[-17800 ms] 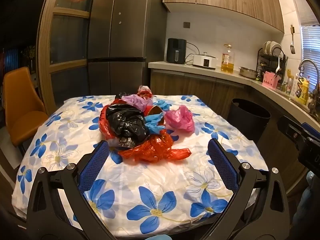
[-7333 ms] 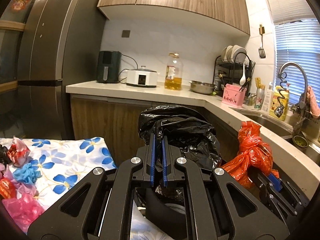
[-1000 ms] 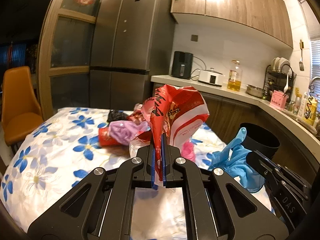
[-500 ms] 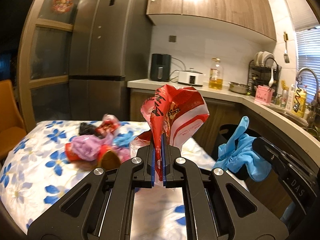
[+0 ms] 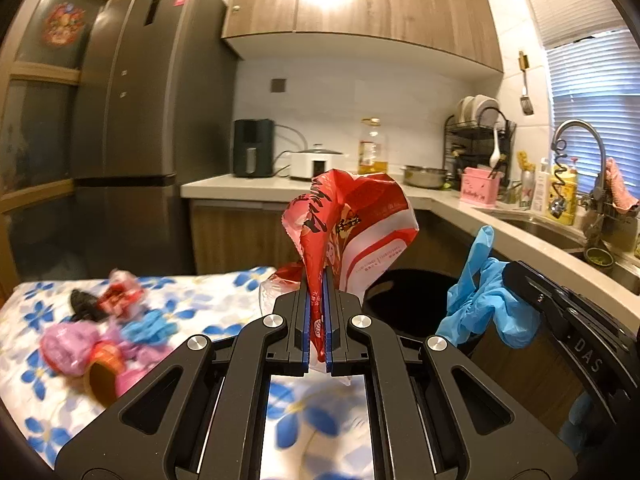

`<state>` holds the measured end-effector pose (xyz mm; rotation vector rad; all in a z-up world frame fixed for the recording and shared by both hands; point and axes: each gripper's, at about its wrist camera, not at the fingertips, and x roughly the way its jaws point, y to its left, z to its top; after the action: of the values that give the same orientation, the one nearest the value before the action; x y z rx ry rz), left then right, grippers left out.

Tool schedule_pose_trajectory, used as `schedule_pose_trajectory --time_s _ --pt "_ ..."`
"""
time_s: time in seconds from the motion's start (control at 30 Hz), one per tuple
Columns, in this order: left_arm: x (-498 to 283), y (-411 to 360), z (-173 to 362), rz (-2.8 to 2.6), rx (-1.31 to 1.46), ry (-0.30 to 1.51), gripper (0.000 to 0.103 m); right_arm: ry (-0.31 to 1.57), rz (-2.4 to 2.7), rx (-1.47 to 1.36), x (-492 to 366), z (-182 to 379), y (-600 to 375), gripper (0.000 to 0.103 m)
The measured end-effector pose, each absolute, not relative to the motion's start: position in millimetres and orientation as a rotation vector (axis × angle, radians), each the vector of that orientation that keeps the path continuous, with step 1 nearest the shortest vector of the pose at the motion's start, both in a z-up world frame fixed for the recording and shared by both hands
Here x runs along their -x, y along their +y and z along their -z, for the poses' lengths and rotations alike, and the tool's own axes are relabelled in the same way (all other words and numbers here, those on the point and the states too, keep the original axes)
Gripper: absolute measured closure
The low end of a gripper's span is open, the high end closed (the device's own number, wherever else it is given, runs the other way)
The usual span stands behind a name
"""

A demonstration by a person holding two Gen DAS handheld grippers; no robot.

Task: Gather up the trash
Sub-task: 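Lift the red packet and blue glove with both tools toward the bin, then hold the red packet and blue glove with both tools above the bin opening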

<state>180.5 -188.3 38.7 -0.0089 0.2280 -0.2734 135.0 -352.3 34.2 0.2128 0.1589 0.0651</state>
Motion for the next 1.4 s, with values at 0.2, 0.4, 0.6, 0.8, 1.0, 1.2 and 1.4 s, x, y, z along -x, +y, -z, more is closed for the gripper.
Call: schedule_pose_trajectory --time_s 0.2,0.4,0.6,0.8,1.0,1.2,1.4 --pt "-204.5 -222.9 -42.0 0.328 0.019 0.213 0.099 0.136 0.009 -0.239 -156.6 -39.4 -387.8 0.101" --pt "-224.1 -251.9 -37.6 0.381 0.024 0.214 0.099 0.125 0.053 -0.239 -168.9 -40.2 -410.3 0.101" --pt "-242.1 -272.8 -30.4 0.41 0.022 0.234 0.099 0.137 0.069 -0.252 -181.1 -37.8 -424.4 0.101" --pt "-256.2 -286.3 -20.0 0.424 0.008 0.26 0.099 0.164 0.074 -0.257 -192.5 -30.0 -430.8 0.101" --pt "-267.0 -294.3 -10.1 0.435 0.004 0.286 0.099 0.185 0.076 -0.262 -200.6 -22.8 -434.5 0.101" --pt "-274.5 -301.7 -2.2 0.443 -0.004 0.305 0.099 0.204 0.083 -0.275 -209.3 -17.3 -440.7 0.101" --pt "-284.3 -308.2 5.9 0.452 -0.008 0.329 0.099 0.217 0.089 -0.292 -216.1 -13.3 -444.8 0.101"
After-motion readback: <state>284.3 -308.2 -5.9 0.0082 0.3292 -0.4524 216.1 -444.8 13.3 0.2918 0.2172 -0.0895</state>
